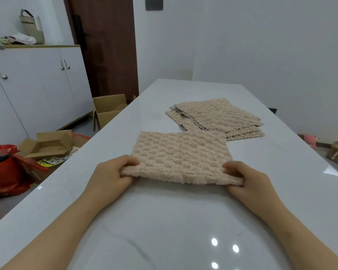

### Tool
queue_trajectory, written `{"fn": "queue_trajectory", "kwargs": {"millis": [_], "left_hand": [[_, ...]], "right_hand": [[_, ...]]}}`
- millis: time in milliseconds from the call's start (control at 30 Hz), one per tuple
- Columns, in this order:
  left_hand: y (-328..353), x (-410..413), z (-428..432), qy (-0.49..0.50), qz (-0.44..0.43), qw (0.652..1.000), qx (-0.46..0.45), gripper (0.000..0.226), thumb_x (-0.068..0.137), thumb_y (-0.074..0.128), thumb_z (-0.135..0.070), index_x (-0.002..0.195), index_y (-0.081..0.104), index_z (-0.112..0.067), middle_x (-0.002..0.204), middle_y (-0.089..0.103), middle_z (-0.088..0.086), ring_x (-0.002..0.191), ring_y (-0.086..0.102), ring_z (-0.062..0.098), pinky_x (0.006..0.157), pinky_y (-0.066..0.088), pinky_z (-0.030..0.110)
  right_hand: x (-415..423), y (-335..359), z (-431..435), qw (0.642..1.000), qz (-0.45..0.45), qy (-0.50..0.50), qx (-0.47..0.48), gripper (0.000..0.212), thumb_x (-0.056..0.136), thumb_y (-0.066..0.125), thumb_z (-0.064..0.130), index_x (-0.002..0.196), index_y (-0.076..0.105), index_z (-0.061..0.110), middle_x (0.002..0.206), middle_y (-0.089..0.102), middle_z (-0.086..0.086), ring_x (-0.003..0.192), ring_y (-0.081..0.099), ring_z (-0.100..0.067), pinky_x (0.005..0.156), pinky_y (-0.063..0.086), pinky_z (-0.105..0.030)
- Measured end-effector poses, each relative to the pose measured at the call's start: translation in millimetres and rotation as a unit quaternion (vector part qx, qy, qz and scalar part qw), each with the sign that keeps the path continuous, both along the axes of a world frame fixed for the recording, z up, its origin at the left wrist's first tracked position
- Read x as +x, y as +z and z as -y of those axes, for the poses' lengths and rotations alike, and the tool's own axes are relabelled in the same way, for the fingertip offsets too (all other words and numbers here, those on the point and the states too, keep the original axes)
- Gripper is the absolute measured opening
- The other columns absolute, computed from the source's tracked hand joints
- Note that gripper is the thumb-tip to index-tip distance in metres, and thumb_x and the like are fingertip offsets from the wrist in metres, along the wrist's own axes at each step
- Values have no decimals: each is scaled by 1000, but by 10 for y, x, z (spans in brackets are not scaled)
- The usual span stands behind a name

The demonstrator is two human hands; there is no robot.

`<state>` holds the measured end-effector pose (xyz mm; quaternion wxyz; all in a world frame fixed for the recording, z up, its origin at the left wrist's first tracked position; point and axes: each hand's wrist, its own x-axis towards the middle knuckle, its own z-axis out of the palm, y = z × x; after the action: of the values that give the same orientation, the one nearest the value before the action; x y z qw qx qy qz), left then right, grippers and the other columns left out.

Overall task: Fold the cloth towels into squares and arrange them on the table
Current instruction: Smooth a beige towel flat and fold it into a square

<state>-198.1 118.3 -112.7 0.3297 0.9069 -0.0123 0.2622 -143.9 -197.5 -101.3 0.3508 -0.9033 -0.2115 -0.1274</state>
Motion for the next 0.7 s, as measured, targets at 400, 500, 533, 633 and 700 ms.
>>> {"fn": "queue_trajectory", "kwargs": {"millis": [400, 500, 533, 633, 700], "left_hand": [[77, -1, 25, 23, -48, 971, -233, 25, 84, 66, -30, 77, 67, -6, 76, 65, 20, 70, 55, 22, 65, 41, 32], [103, -35, 21, 21, -71, 973, -221, 33, 85, 65, -30, 78, 64, 2, 72, 63, 21, 64, 54, 24, 64, 43, 34], [101, -40, 22, 22, -76, 972, -221, 41, 82, 67, -37, 77, 63, 4, 68, 60, 19, 61, 51, 21, 62, 41, 33], [107, -14, 26, 31, -80, 973, -214, 59, 70, 59, -52, 80, 60, 6, 77, 61, 28, 65, 53, 32, 64, 44, 40], [161, 47, 31, 42, -78, 973, -211, 54, 73, 59, -49, 82, 62, 4, 81, 63, 27, 75, 58, 39, 71, 49, 48]], "right_hand": [[-40, 114, 8, 966, -94, -39, 236, 25, 78, 71, 9, 85, 66, 32, 73, 67, 6, 60, 57, 1, 56, 44, -5], [-52, 106, 15, 962, -146, -4, 233, 16, 79, 70, 7, 74, 71, 23, 65, 70, 9, 61, 61, 1, 56, 46, -7], [-59, 104, 15, 961, -153, 3, 231, 15, 79, 69, 7, 73, 71, 21, 63, 70, 10, 60, 60, 2, 56, 45, -5], [-24, 113, 28, 962, -157, 0, 225, 12, 82, 67, 10, 75, 71, 19, 65, 69, 7, 64, 61, -2, 57, 45, -8], [41, 163, 19, 959, -155, -9, 239, 15, 85, 63, 8, 73, 68, 15, 61, 66, 8, 61, 61, -6, 53, 46, -11]]}}
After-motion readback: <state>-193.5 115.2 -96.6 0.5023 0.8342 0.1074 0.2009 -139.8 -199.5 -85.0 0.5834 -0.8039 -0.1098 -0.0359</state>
